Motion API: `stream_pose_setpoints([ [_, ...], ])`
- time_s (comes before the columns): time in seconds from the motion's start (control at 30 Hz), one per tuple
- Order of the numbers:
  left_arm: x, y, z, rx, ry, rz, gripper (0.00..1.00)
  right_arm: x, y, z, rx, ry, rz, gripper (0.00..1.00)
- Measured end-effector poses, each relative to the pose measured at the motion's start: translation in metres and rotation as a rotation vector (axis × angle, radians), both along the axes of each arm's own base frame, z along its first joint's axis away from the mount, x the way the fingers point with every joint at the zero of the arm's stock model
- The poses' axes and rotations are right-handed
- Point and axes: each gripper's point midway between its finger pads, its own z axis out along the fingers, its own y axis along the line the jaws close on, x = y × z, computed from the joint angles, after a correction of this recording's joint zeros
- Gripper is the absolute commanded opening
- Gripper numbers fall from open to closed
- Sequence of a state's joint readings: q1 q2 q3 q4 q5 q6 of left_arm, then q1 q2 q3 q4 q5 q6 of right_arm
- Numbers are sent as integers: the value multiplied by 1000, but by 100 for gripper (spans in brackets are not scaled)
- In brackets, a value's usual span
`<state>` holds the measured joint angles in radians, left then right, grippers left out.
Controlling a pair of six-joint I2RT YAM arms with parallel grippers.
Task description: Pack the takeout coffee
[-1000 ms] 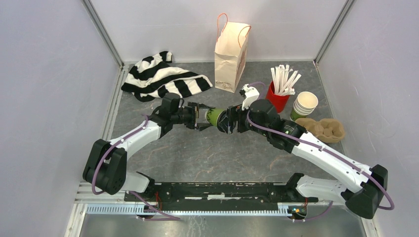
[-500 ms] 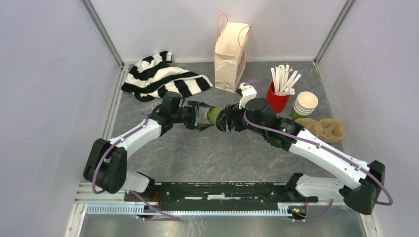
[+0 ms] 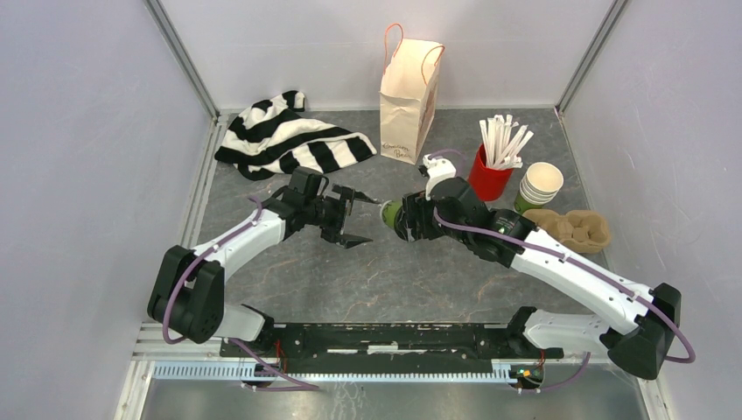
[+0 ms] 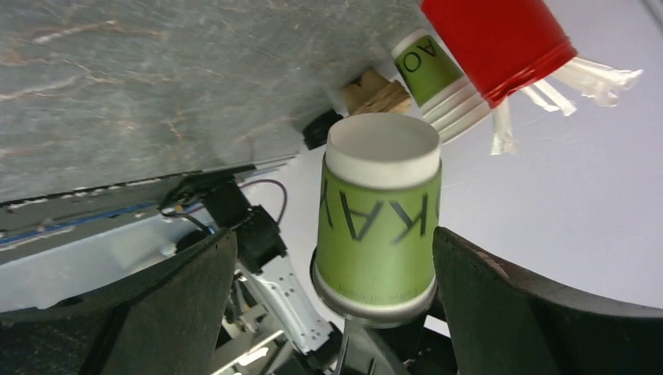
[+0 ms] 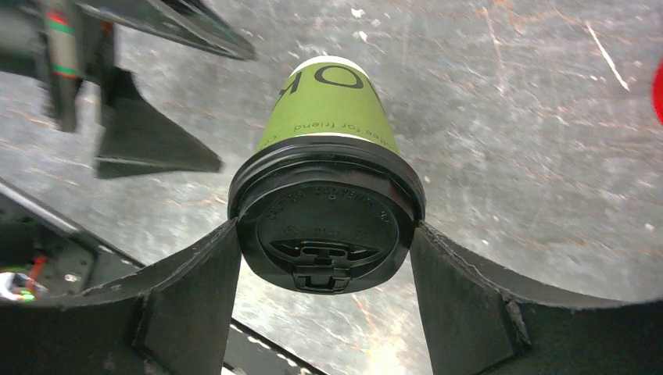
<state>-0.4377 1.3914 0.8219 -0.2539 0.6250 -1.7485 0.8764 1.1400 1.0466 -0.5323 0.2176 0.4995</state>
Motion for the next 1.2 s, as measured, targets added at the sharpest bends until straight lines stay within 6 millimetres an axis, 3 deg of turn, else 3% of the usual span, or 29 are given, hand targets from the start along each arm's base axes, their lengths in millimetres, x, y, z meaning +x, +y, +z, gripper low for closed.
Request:
stream_pose_setpoints([
  [0.33, -15, 23, -24, 188, -78, -128, 100, -15, -69, -36, -329, 71, -47, 79],
  [0.63, -16, 33, -22, 281, -161, -210, 100, 1, -129, -67, -475, 279, -107, 79],
  [0.8, -19, 35, -25, 295, -156, -224, 100, 6, -134, -81, -489, 384, -82, 79],
  [1.2, -20, 36, -25, 299, -170, -241, 100, 54, -130, -74, -467, 457, -20, 80],
])
